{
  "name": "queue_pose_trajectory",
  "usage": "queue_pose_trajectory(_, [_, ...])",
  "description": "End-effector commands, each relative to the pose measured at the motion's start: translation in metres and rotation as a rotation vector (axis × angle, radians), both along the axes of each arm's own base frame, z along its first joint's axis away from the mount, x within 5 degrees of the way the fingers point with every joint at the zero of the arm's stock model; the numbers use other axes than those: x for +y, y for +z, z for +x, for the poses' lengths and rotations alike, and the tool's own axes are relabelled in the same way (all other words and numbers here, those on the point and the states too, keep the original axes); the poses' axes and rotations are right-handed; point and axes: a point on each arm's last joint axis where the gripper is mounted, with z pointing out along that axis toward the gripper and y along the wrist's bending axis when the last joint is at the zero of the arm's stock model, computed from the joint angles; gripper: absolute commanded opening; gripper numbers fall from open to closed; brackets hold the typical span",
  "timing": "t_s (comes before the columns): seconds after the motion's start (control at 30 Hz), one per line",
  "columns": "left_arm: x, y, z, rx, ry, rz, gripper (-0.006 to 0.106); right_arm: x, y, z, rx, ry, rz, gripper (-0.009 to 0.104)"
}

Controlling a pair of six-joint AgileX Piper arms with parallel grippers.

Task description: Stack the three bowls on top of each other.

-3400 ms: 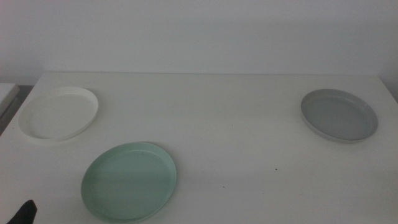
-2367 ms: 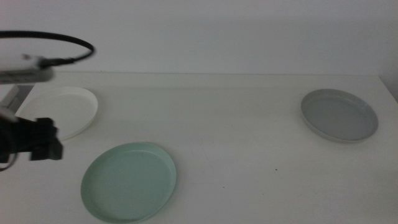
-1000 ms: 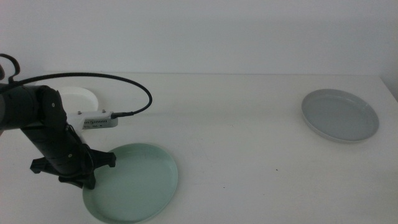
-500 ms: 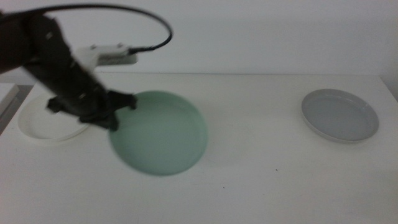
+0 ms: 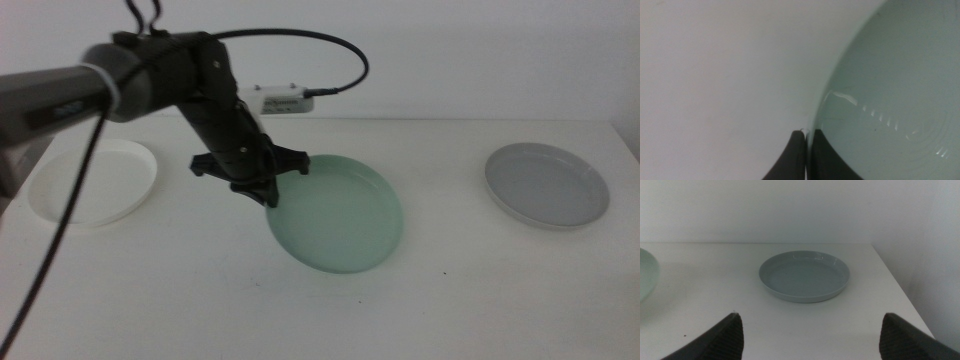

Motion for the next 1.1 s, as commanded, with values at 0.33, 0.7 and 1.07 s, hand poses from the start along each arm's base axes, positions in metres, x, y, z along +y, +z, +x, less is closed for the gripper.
queue_pose_trajectory(0.33, [-0.020,-0.035,0.011,0.053,-0.017,-0.010,-0.002,-0.001,0.000,0.000,-0.011,-0.007,-0.014,0.091])
queue_pose_trajectory(0.7, [-0.014,-0.041,0.013,0.090,-0.014,-0.017,0.025,-0.001,0.000,0.000,-0.011,-0.007,-0.014,0.091])
queue_pose_trajectory(1.07, [0.019,0.045,-0.007,-0.058,-0.085,0.070,0.094,-0.001,0.000,0.000,-0.011,-0.007,-0.014,0.091])
